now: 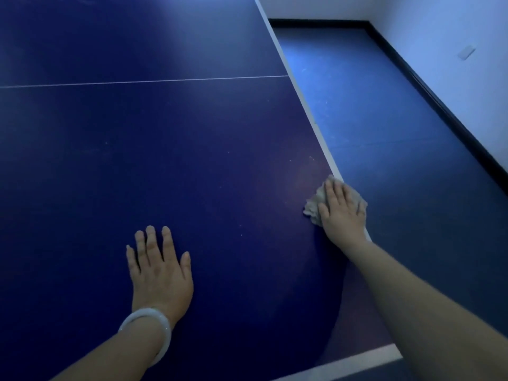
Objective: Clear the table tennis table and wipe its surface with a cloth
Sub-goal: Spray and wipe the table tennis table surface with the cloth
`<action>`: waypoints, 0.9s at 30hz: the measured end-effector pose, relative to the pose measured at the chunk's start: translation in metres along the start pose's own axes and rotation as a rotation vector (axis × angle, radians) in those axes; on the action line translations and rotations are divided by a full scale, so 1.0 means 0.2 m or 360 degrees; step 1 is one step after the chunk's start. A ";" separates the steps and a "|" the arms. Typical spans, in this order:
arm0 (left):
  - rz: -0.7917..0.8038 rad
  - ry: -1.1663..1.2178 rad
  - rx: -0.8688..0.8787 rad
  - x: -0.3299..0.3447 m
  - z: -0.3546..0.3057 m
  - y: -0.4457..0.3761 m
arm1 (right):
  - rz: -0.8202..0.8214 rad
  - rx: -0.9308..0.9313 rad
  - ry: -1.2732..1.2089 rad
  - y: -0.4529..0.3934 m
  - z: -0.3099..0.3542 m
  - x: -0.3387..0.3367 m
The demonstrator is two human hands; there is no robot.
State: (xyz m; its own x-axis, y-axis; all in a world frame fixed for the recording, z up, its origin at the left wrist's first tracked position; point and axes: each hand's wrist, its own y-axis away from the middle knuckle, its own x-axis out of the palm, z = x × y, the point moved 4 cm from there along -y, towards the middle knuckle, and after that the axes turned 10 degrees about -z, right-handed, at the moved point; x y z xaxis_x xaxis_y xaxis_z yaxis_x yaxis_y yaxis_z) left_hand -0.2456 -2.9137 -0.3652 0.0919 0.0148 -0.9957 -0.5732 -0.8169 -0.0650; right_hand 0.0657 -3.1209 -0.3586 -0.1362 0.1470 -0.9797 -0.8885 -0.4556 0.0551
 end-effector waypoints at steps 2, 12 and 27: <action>0.0009 -0.0008 -0.0008 0.00 0.00 0.00 | 0.0057 0.0154 -0.0056 -0.22 0.08 0.00; -0.0021 0.0007 -0.0003 0.00 -0.01 -0.01 | 0.0104 -0.0850 0.0075 -0.12 0.47 0.12; -0.0004 0.0041 0.0003 0.01 0.00 -0.01 | 0.0002 -0.0657 0.0149 0.35 0.28 0.09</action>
State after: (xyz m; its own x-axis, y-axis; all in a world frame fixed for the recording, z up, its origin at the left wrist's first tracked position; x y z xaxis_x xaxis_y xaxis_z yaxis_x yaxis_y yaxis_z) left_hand -0.2445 -2.9128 -0.3673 0.1141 0.0023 -0.9935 -0.5744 -0.8158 -0.0679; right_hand -0.0233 -3.1001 -0.3606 -0.0798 0.0748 -0.9940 -0.6358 -0.7718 -0.0071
